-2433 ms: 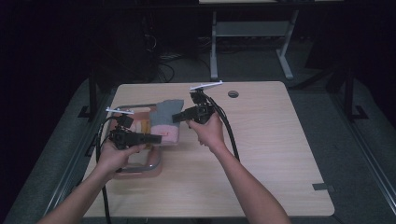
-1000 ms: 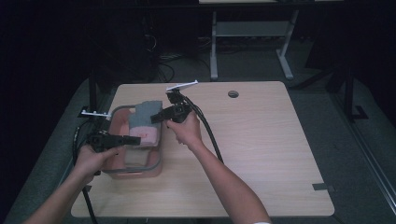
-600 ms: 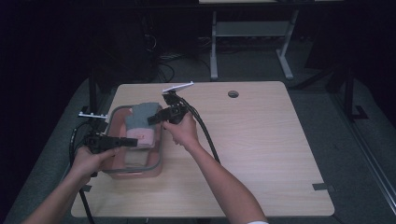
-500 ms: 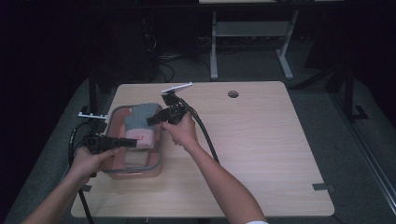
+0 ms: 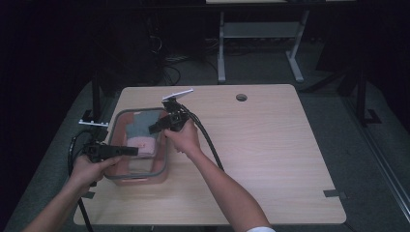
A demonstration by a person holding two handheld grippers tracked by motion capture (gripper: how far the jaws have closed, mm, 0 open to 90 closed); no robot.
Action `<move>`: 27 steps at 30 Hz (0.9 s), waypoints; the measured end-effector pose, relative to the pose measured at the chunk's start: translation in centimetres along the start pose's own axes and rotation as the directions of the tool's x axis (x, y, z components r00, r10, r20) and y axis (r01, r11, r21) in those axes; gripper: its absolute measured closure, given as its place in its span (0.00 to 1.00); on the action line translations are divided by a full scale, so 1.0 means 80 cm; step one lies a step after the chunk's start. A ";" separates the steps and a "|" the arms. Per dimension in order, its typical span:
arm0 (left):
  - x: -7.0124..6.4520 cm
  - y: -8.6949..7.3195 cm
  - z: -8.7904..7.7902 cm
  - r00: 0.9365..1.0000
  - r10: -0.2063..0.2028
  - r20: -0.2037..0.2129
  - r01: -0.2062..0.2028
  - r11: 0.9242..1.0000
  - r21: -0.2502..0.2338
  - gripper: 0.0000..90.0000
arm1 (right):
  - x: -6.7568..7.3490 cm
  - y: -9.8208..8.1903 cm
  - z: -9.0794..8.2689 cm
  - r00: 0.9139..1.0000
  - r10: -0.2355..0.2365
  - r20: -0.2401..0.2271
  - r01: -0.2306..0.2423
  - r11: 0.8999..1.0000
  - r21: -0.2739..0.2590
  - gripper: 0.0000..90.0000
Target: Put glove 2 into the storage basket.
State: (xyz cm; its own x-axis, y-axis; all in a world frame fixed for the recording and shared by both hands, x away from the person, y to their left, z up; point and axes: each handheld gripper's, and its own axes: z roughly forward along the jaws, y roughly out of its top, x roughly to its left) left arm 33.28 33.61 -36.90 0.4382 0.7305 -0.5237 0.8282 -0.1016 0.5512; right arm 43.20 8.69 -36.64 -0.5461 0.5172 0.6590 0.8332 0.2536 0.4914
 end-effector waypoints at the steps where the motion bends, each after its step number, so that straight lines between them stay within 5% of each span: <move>1: 0.001 0.000 0.000 1.000 -0.001 -0.002 0.001 1.000 0.002 0.71 | 0.000 0.000 0.001 1.000 0.001 0.002 -0.001 1.000 0.002 0.87; 27: 0.022 -0.017 0.011 0.998 -0.022 -0.058 0.025 0.998 0.055 0.71 | -0.009 -0.004 0.038 0.999 -0.013 0.040 0.009 0.996 0.084 0.84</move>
State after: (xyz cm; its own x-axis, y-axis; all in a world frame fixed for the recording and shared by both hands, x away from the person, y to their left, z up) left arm 33.26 34.47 -39.15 0.3987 0.7704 -0.4975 0.8571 -0.1202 0.5009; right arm 43.58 10.74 -38.97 -0.5528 0.5463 0.6293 0.8324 0.3259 0.4483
